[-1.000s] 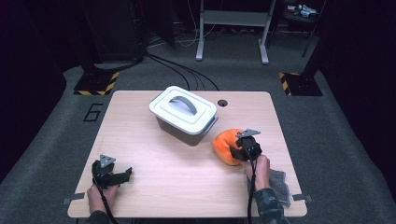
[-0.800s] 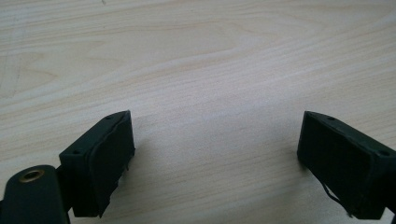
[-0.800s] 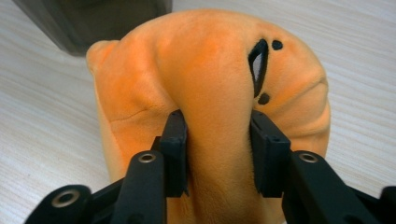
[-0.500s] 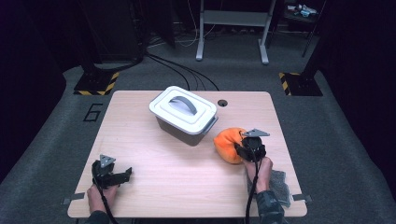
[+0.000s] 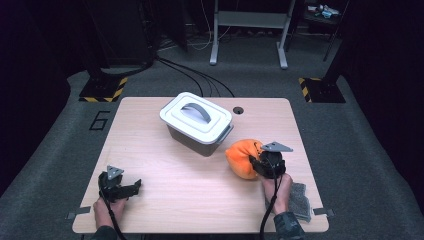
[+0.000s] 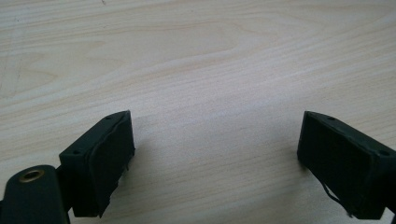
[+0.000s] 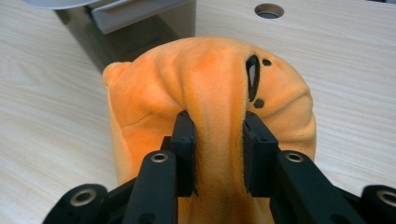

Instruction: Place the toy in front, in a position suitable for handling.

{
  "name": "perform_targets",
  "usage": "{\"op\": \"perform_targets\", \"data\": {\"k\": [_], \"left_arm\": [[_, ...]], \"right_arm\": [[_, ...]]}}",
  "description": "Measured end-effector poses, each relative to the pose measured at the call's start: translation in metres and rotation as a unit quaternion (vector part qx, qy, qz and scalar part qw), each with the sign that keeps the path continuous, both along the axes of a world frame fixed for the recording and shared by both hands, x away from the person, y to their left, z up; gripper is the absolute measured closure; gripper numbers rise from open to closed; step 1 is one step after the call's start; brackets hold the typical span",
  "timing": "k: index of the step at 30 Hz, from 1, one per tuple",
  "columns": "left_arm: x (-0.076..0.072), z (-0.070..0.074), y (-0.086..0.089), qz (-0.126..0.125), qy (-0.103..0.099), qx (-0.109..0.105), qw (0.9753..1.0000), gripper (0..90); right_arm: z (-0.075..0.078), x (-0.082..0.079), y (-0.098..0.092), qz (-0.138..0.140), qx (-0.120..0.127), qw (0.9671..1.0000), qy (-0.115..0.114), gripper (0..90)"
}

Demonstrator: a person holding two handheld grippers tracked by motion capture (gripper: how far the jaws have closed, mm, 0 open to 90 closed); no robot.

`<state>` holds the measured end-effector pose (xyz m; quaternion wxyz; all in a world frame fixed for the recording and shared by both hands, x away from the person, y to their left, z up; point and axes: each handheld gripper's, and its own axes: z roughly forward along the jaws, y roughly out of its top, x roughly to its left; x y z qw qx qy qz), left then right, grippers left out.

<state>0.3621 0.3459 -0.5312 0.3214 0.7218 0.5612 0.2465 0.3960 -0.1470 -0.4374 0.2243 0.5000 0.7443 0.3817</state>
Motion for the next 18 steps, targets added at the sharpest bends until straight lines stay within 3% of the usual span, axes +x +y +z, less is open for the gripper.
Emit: {"op": "perform_targets", "data": {"k": [18], "left_arm": [[0.0, 0.0, 0.0, 0.0, 0.0, 0.0, 1.0, 10.8]], "right_arm": [[0.005, -0.033, 0.04, 0.036, 0.014, 0.9992, 0.002, 68.4]]}}
